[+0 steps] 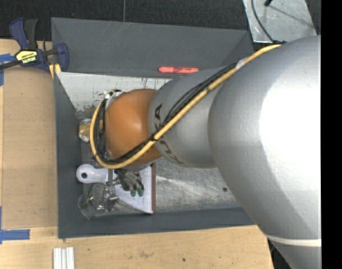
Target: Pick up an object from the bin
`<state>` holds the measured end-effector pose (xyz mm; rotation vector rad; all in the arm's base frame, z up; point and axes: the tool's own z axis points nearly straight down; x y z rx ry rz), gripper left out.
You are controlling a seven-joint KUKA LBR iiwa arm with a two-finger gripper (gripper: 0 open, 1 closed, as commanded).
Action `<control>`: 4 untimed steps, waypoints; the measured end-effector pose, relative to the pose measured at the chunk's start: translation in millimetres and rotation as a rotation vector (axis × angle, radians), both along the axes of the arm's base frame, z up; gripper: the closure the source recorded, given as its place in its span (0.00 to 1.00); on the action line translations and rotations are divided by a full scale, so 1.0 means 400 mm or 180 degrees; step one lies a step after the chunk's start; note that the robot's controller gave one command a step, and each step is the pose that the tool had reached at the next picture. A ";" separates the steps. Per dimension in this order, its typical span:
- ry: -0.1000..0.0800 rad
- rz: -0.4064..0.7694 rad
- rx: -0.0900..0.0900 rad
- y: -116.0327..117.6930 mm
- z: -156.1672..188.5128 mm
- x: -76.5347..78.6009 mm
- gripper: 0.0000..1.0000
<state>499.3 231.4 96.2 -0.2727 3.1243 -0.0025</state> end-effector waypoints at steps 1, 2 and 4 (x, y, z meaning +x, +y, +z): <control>0.0008 0.1193 0.0037 0.008 -0.018 0.057 1.00; 0.0008 0.1191 0.0037 0.008 -0.018 0.057 1.00; 0.0010 0.1108 0.0004 -0.007 0.318 0.061 1.00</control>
Offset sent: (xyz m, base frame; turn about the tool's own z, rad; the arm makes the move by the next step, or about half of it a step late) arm 0.0000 0.0000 0.0000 0.0000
